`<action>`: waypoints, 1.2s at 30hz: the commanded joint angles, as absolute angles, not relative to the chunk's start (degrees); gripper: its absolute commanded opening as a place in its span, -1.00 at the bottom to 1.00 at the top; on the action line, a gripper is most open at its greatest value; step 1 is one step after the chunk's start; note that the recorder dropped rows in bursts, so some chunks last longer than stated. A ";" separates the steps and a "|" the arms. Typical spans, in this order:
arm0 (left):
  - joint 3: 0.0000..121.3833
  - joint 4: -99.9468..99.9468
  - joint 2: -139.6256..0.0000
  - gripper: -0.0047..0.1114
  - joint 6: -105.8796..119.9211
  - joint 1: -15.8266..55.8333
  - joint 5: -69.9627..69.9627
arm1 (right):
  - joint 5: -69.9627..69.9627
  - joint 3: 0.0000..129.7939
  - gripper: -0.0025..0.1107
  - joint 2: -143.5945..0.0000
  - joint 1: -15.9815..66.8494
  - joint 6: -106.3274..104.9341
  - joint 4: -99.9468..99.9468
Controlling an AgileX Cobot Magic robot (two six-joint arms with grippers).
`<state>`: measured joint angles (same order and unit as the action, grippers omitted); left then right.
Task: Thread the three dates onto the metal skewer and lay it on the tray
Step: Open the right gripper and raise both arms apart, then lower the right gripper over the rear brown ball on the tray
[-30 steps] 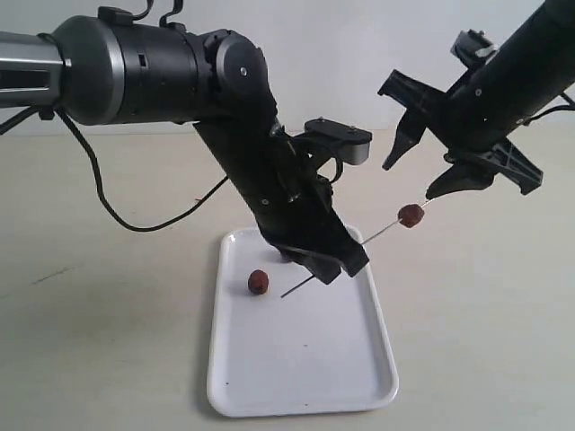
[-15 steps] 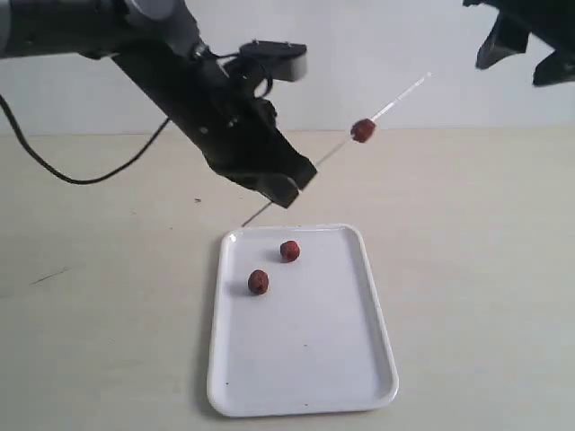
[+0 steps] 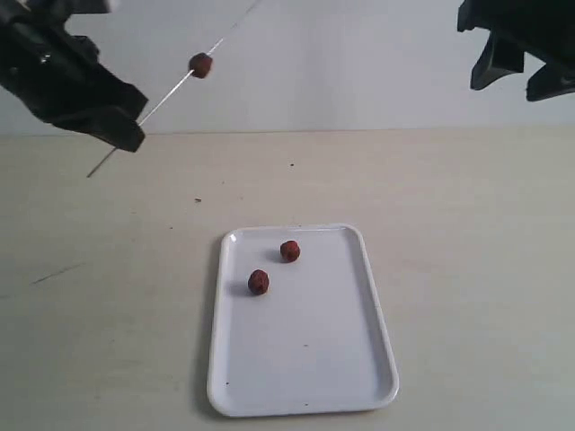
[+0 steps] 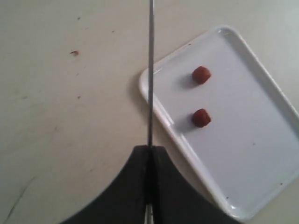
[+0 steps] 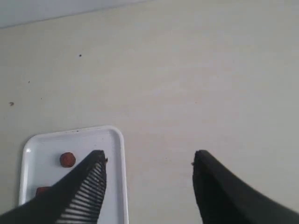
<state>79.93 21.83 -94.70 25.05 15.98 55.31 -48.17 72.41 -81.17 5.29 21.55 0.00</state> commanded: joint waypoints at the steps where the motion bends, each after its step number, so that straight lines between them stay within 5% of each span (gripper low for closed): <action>1: 75.57 21.33 -93.28 -0.92 25.33 10.83 56.42 | -46.87 72.36 0.00 -83.46 5.30 18.71 -4.22; 19: 65.59 18.43 -93.28 -0.92 31.37 6.43 52.12 | -48.98 73.39 0.00 -100.24 7.98 -6.22 -23.55; 36: 62.62 23.18 -93.28 -0.92 41.52 2.26 51.72 | -63.33 97.63 -0.05 -120.31 14.69 -4.46 -17.79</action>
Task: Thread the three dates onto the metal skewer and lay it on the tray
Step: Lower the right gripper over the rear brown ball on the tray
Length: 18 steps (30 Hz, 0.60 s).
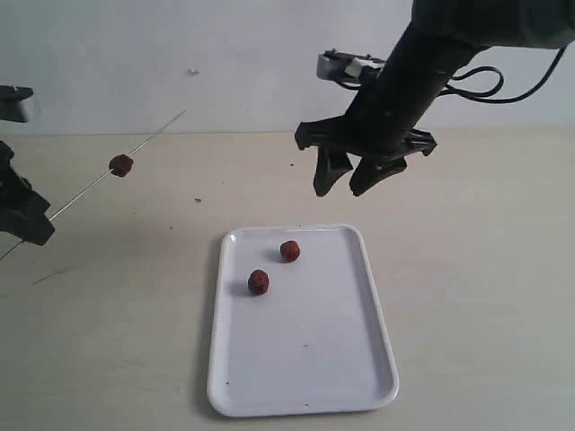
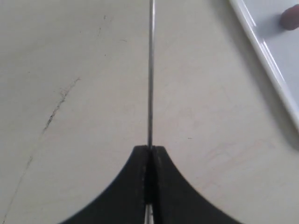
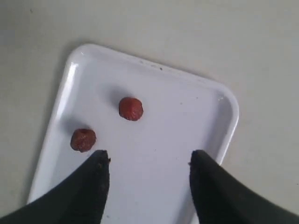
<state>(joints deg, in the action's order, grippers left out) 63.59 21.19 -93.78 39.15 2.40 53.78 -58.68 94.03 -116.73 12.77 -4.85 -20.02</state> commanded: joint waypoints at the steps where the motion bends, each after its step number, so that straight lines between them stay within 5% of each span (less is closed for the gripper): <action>1: 62.48 24.77 -93.39 -0.92 43.39 2.26 51.72 | -63.73 99.22 -0.05 -121.85 16.09 -4.13 -17.63; 18: 62.48 32.76 -93.39 -0.92 51.78 2.26 49.69 | -61.18 103.28 0.02 -129.72 21.88 4.61 -10.09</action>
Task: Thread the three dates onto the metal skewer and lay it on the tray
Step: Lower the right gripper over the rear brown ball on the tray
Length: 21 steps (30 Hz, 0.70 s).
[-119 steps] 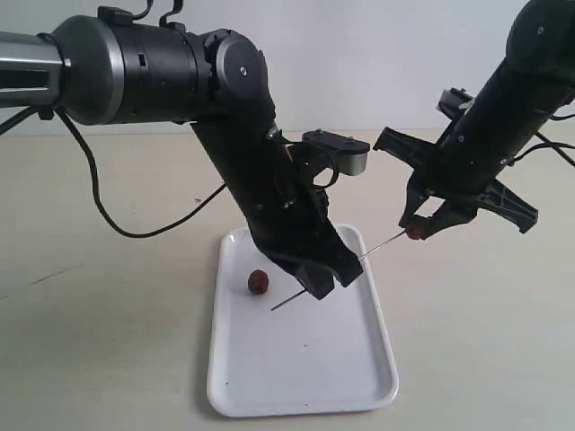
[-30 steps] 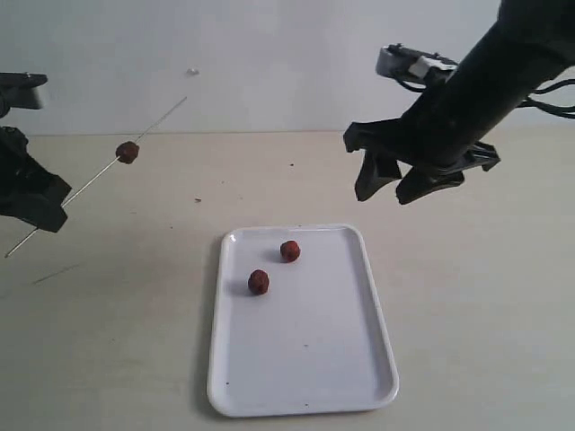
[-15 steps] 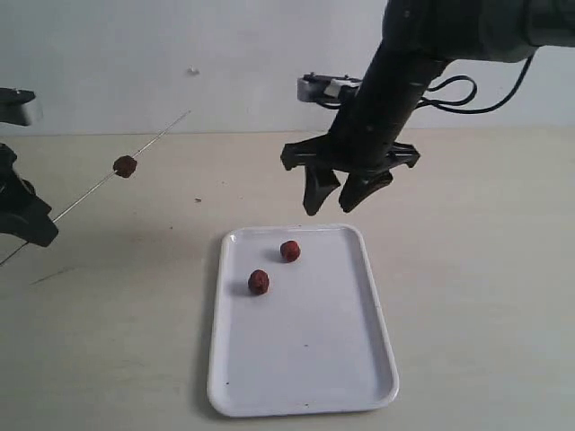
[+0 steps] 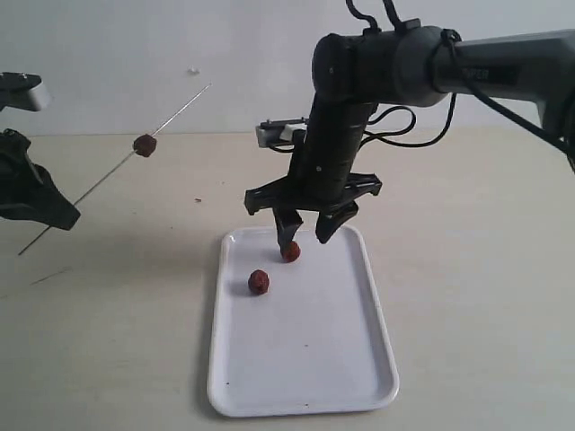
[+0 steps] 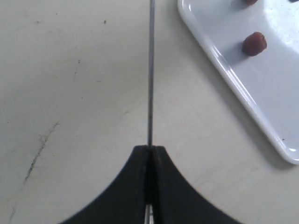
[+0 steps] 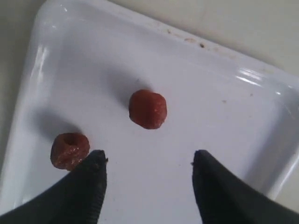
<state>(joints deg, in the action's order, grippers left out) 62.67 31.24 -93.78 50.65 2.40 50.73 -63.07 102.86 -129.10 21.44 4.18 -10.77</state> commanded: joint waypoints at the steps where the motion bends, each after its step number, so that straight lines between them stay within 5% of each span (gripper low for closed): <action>1: 62.48 32.76 -93.39 -0.92 51.91 2.26 49.58 | -60.78 103.28 0.02 -129.85 22.02 4.61 -10.09; 21: 62.48 34.86 -93.39 -0.92 53.57 2.26 49.05 | -56.22 106.39 0.02 -135.38 22.67 8.26 -9.21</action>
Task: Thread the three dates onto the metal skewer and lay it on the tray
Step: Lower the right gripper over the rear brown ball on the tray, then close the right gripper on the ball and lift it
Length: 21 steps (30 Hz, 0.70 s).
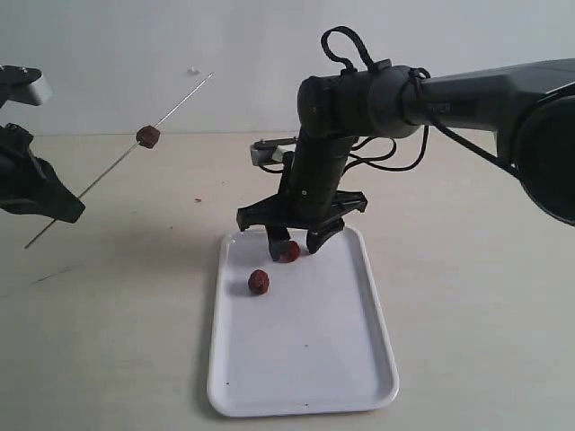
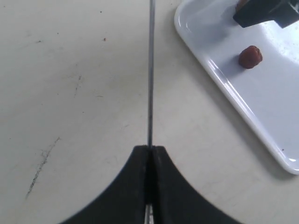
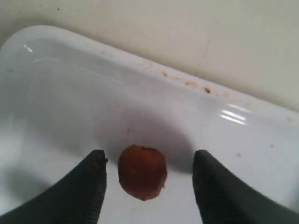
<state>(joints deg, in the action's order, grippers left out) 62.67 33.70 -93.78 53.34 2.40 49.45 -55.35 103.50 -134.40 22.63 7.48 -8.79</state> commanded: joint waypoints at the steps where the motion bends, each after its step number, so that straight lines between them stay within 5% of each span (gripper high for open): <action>1: 62.48 34.86 -93.39 -0.92 53.57 2.26 49.05 | -56.78 107.03 0.02 -135.68 22.67 8.26 -9.11; 21: 62.48 34.97 -93.39 -0.92 53.57 2.26 49.04 | -60.90 108.59 -0.11 -137.84 22.67 9.20 -8.46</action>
